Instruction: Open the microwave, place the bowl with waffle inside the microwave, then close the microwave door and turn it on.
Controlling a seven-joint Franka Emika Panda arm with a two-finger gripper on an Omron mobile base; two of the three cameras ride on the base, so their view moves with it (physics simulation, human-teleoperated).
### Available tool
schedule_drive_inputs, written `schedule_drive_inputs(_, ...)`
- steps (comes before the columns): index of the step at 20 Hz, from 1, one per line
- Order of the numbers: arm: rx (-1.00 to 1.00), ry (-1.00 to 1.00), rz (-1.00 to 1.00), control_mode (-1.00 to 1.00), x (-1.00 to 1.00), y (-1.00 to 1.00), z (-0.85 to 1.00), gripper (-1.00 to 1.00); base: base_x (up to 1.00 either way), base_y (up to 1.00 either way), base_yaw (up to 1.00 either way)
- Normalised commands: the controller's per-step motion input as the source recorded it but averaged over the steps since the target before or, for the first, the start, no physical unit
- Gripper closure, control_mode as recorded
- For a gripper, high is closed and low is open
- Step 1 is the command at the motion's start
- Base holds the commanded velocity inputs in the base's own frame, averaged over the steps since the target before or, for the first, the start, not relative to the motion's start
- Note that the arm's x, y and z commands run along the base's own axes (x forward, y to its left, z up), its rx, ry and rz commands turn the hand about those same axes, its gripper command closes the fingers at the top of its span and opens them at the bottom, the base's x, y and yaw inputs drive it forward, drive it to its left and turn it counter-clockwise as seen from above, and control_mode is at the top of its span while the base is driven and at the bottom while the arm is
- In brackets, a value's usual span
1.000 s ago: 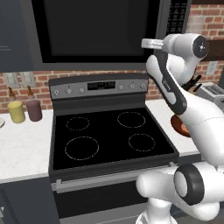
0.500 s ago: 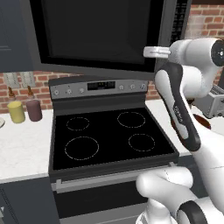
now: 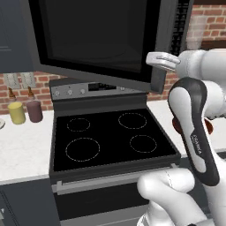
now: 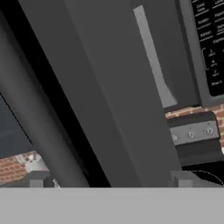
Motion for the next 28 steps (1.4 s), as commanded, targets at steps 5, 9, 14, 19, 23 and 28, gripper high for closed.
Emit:
schedule_drive_inputs(5, 0.47, 0.0, 0.18, -1.0, -0.93, -1.0, 0.0, -1.0, 0.0, 0.0, 0.0)
schedule_drive_inputs(9, 0.4, -0.01, 0.17, -1.0, -0.88, -0.97, 0.08, -1.0, 0.0, 0.0, 0.0)
schedule_drive_inputs(14, 0.19, -0.06, 0.09, -1.0, -0.96, -0.56, 0.43, -1.0, 0.0, 0.0, 0.0)
schedule_drive_inputs(19, 0.29, 0.25, 0.08, -1.0, 0.5, -0.58, -0.09, -1.0, 0.0, 0.0, 0.0)
schedule_drive_inputs(23, 0.16, 0.35, 0.17, -1.0, 1.0, -0.16, -0.72, -1.0, 0.0, 0.0, 0.0)
schedule_drive_inputs(28, 0.09, 0.3, 0.28, -1.0, 1.0, 0.16, -0.88, -1.0, 0.0, 0.0, 0.0)
